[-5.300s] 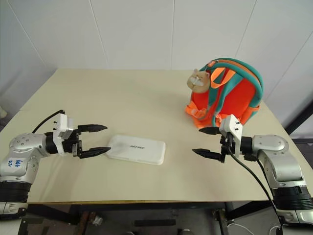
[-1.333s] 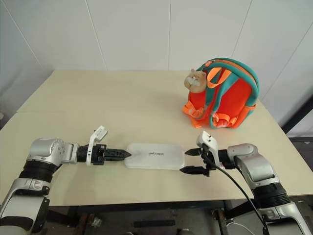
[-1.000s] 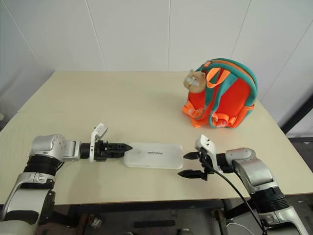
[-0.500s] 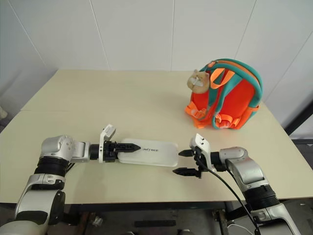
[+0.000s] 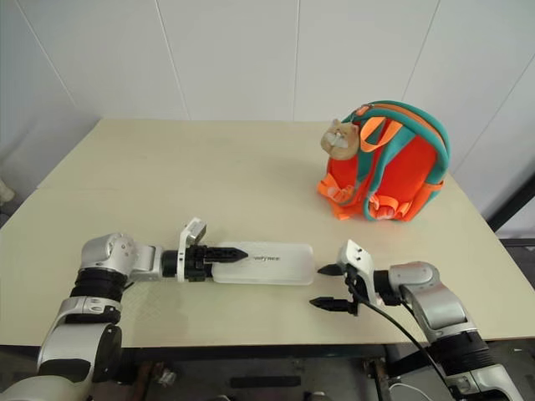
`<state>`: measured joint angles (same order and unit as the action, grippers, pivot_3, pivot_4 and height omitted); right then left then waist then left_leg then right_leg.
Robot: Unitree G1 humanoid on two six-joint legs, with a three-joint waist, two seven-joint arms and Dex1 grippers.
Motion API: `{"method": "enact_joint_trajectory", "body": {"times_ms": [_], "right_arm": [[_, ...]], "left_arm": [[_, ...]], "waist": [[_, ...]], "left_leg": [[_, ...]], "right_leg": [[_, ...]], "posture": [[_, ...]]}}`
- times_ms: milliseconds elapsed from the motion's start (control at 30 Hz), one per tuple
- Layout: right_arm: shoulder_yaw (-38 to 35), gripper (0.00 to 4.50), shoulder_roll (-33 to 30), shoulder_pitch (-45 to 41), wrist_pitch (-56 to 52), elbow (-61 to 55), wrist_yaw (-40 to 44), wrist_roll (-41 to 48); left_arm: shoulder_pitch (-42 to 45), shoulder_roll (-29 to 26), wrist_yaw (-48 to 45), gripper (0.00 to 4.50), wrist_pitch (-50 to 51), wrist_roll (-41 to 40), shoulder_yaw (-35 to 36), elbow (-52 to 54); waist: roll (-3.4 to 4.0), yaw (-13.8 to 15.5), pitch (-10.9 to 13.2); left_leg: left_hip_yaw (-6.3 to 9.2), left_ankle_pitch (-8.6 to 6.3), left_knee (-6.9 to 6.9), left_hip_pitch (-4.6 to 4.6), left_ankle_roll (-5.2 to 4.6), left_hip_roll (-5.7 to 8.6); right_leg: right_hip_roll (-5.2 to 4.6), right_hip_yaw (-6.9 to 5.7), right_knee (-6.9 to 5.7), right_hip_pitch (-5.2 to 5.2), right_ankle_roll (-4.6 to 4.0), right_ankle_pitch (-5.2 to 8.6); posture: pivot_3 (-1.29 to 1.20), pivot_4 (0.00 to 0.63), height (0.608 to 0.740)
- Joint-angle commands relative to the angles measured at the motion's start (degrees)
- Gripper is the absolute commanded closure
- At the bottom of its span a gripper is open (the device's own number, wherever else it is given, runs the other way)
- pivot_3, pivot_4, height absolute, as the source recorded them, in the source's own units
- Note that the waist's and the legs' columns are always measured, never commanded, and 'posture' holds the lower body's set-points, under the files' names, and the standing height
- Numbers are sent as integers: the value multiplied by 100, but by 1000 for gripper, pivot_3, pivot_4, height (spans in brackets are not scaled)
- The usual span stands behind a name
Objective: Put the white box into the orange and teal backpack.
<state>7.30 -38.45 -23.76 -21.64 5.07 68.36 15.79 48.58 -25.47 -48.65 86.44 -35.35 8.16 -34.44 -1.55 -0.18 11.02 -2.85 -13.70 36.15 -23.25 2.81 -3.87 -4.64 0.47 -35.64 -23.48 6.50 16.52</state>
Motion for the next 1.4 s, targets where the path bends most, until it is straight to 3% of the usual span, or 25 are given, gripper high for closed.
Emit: {"method": "enact_joint_trajectory", "body": {"times_ms": [33, 200, 433, 633, 867, 1067, 1233, 1400], "right_arm": [[-115, 0, -86, 119, -8, -164, -59, 37], [-202, 0, -46, 216, -110, -364, -166, 136], [-837, 0, -329, 479, -750, -911, -609, 433], [-1863, 0, -545, 210, -936, -723, -1222, 703], [-1921, 0, -475, -1260, -300, 867, -1815, 304], [-1510, 0, 43, -3125, 892, 3552, -2372, -421], [-1595, 0, 543, -4350, 1769, 5395, -2357, -519], [-1462, 0, 956, -5027, 2301, 6392, -2260, -761]], "left_arm": [[-58, 89, 145, 1773, 180, -121, 175, 130], [-239, 228, 345, 3176, 356, -239, 366, 413], [-457, 295, 427, 3220, -204, -440, 816, 992], [-485, -99, 409, 3220, -650, -434, 1052, 939], [-595, -182, 502, 3220, -1001, -463, 1142, 1017], [-948, -137, 542, 3220, -915, -679, 1228, 1683], [-1273, -96, 773, 3220, -803, -965, 1674, 2155], [-1523, -114, 1032, 3220, -698, -1207, 2092, 2577]], "waist": [[0, -3, 0], [0, 4, 0], [0, 10, 0], [-1, -39, 0], [-1, -126, 0], [0, -194, 1], [0, -226, 1], [-1, -265, 1]], "left_leg": [[0, 0, -1, 0, 0, 0], [0, 0, -1, 0, 1, 0], [1, 0, -1, -2, 2, 0], [0, 0, -5, 0, 3, -1], [-1, 0, -8, -1, 3, -1], [-9, -1, -12, -1, 5, -2], [-17, 10, -29, -5, 26, -3], [-22, 13, -38, -8, 34, -4]], "right_leg": [[0, 0, 0, 0, 0, 0], [0, 0, 2, 0, 0, 0], [-1, 0, 1, 0, 0, 0], [-1, 1, 1, -4, -2, 0], [-2, 1, 6, -3, -1, 0], [-2, 5, 6, -8, 1, -1], [-2, 11, 8, -20, 2, 1], [-3, 12, 6, -18, 3, 1]], "posture": [[0, 150, 740], [0, 150, 740], [0, 150, 740], [0, 150, 740], [0, 150, 740], [0, 150, 740], [0, 150, 740], [0, 150, 740]]}}
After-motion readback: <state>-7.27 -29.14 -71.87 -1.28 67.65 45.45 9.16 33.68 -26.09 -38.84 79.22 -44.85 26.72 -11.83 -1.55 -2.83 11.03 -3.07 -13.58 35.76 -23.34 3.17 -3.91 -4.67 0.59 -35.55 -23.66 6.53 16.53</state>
